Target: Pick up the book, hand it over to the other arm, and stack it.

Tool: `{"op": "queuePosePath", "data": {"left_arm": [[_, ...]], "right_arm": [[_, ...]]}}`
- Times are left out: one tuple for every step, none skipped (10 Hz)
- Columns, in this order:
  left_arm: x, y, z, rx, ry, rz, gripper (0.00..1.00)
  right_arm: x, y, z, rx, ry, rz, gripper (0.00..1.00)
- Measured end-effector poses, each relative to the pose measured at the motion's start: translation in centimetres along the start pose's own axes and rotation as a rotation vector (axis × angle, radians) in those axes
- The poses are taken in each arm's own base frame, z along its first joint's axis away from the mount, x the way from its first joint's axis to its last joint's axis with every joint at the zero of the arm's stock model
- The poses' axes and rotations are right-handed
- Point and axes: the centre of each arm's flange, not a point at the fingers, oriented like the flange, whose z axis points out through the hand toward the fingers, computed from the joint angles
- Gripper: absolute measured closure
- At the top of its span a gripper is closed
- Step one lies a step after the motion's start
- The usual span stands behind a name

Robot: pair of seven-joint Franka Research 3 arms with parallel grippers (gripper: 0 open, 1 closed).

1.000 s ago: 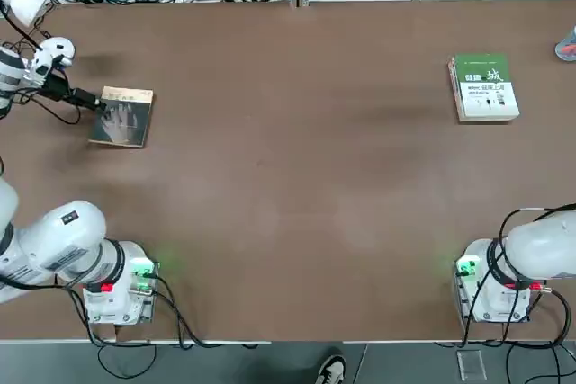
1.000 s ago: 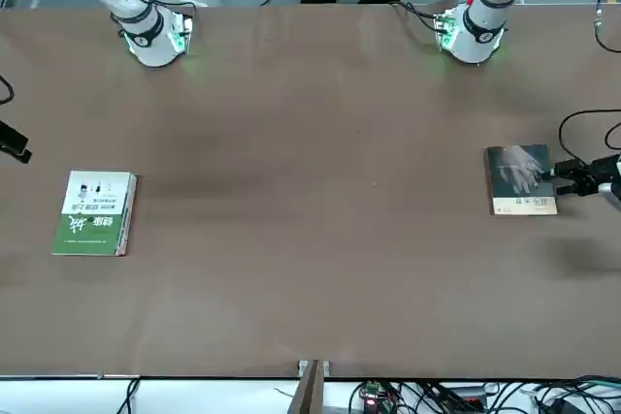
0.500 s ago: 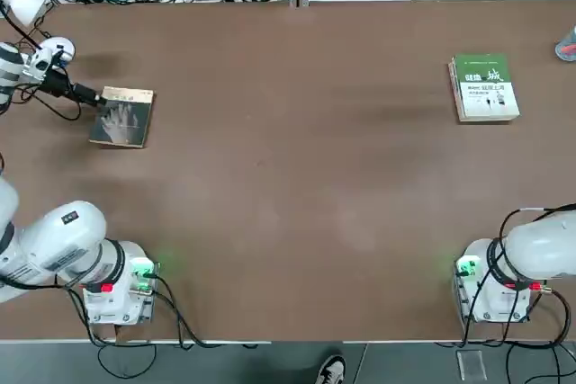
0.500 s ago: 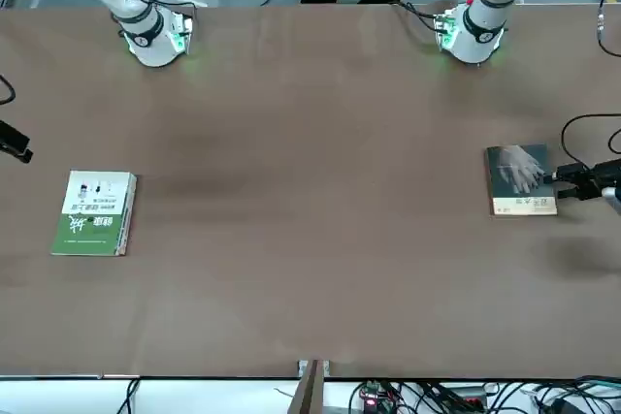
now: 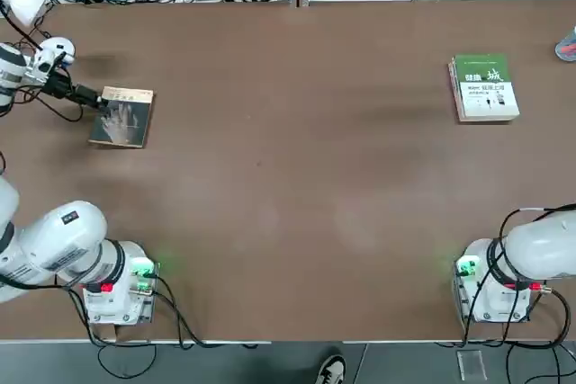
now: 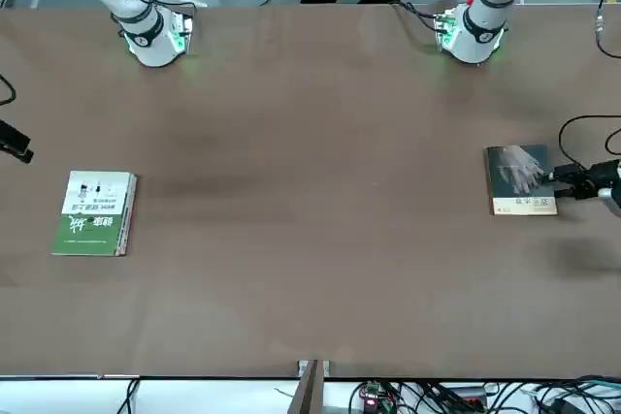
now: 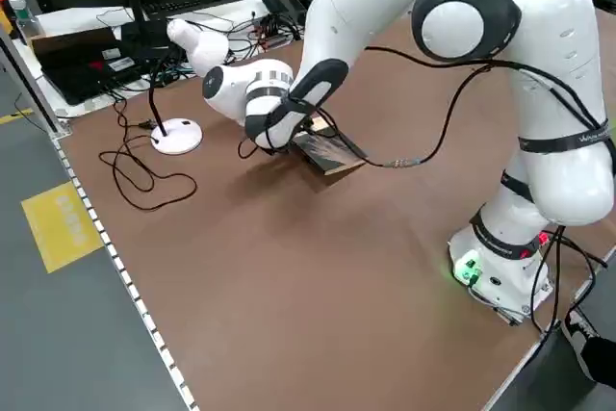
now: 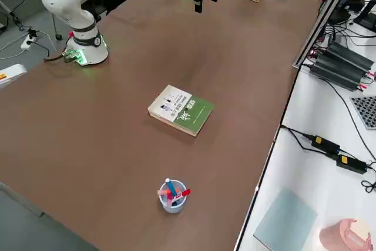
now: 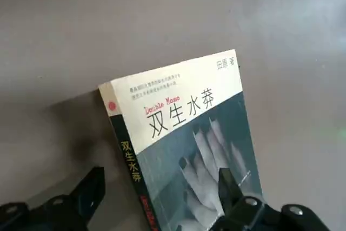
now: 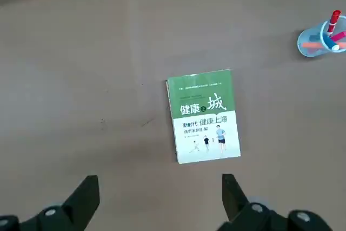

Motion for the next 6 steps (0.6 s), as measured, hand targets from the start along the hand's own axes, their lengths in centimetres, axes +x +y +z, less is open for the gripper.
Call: {"op": "queuePosePath", "data": {"left_arm": [[-0.01, -0.05, 0.08, -0.001, -0.001, -0.001, 0.08], [-0.02, -0.12, 0.2, -0.003, -0.001, -0.001, 0.08], [-0.03, -0.2, 0.34, -0.005, -0.002, -0.002, 0.08], [-0.04, -0.28, 0.46, -0.006, -0.003, -0.003, 0.09], [-0.04, -0.34, 0.56, -0.008, -0.003, -0.003, 0.09], [0.01, -0.33, 0.62, -0.009, -0.004, -0.002, 0.09]], "right_arm": [[0.0, 0.0, 0.0, 0.0, 0.0, 0.0, 0.0], [0.0, 0.0, 0.0, 0.0, 0.0, 0.0, 0.0], [0.0, 0.0, 0.0, 0.0, 0.0, 0.0, 0.0], [0.0, 0.0, 0.0, 0.0, 0.0, 0.0, 0.0], [0.0, 0.0, 0.0, 0.0, 0.0, 0.0, 0.0], [0.0, 0.0, 0.0, 0.0, 0.0, 0.0, 0.0]]}}
